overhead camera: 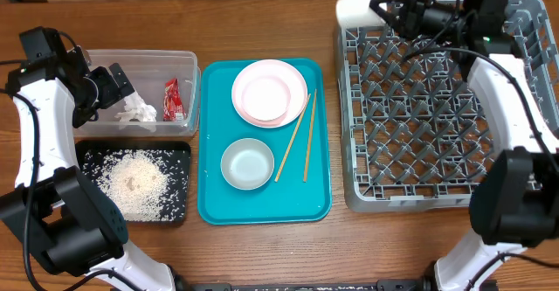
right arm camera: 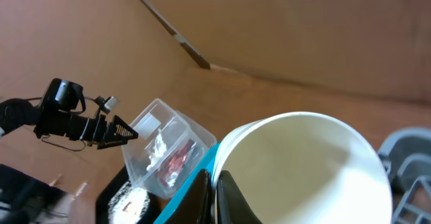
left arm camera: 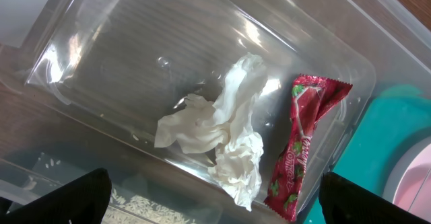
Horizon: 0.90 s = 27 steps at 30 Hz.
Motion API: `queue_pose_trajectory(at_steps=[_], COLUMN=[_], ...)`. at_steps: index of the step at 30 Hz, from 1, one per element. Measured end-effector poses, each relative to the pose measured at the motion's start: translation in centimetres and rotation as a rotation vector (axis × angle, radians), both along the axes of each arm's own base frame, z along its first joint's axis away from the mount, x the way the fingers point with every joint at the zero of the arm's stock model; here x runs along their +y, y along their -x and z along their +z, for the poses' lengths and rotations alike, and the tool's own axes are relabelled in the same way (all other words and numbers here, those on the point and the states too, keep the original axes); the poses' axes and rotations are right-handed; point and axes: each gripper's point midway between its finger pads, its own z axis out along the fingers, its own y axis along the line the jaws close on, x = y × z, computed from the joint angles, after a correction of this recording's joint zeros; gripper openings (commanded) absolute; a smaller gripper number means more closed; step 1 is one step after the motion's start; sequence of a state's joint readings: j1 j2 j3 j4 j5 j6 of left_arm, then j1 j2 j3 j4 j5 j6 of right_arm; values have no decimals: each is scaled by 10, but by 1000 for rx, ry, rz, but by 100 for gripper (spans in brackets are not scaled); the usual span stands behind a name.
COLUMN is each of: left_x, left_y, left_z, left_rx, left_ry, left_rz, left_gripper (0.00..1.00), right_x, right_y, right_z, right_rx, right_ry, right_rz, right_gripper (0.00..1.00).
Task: Sort waste into correct bins and load items into the dishwasher
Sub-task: 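Lift white cup with right gripper and carry it over dish rack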
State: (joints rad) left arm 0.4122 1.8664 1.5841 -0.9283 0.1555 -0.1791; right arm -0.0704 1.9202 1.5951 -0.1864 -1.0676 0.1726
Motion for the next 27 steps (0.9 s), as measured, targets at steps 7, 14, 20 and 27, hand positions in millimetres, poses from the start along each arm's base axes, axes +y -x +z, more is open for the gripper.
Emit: queue_pose_trajectory(at_steps=[7, 14, 20, 27], left_x=[0, 0, 0, 0], left_y=[0, 0, 0, 0], left_z=[0, 0, 0, 0], left_rx=[0, 0, 0, 0], left_ry=[0, 0, 0, 0], left_rz=[0, 0, 0, 0], left_gripper=[100, 100, 100, 100], right_x=[0, 0, 4, 7], right_y=[-12, -15, -17, -15], right_z=[-42, -59, -77, -95], right_rx=[105, 145, 185, 250], right_ry=[-22, -34, -40, -46], right_rz=[-2, 8, 19, 23], right_gripper=[4, 4, 4, 4])
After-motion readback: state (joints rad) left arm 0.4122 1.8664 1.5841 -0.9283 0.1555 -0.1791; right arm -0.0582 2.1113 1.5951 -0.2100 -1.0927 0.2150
